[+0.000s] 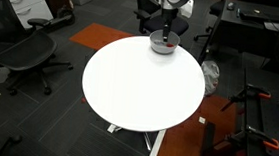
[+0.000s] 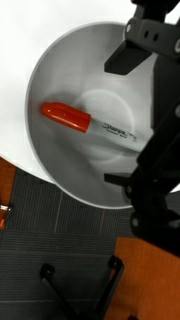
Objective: Remove the marker from the grey bowl and place it on the table
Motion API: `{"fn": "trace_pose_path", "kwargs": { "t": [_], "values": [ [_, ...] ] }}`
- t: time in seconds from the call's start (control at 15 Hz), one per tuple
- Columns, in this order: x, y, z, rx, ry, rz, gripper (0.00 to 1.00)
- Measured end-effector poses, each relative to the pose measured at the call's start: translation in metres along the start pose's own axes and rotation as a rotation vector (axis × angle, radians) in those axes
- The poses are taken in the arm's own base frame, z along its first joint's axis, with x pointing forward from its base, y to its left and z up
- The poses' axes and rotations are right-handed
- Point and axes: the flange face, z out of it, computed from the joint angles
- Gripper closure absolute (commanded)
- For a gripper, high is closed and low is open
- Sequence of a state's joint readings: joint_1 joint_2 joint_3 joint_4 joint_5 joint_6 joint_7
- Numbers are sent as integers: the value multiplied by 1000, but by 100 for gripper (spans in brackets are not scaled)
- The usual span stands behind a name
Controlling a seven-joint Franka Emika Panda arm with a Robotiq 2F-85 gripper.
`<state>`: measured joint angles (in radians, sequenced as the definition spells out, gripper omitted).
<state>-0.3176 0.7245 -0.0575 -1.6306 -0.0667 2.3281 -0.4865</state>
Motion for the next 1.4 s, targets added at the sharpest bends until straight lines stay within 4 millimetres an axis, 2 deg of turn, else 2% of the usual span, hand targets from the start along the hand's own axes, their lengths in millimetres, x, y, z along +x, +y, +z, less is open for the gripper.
{"fn": "trace_pose_path", "kwargs": {
  "t": [1.27, 1.33, 1.4],
  "values": [
    [23, 12, 43, 21, 20, 17, 0],
    [24, 13, 44, 20, 21, 18, 3],
    [25, 13, 45, 21, 22, 19, 26]
  ]
}}
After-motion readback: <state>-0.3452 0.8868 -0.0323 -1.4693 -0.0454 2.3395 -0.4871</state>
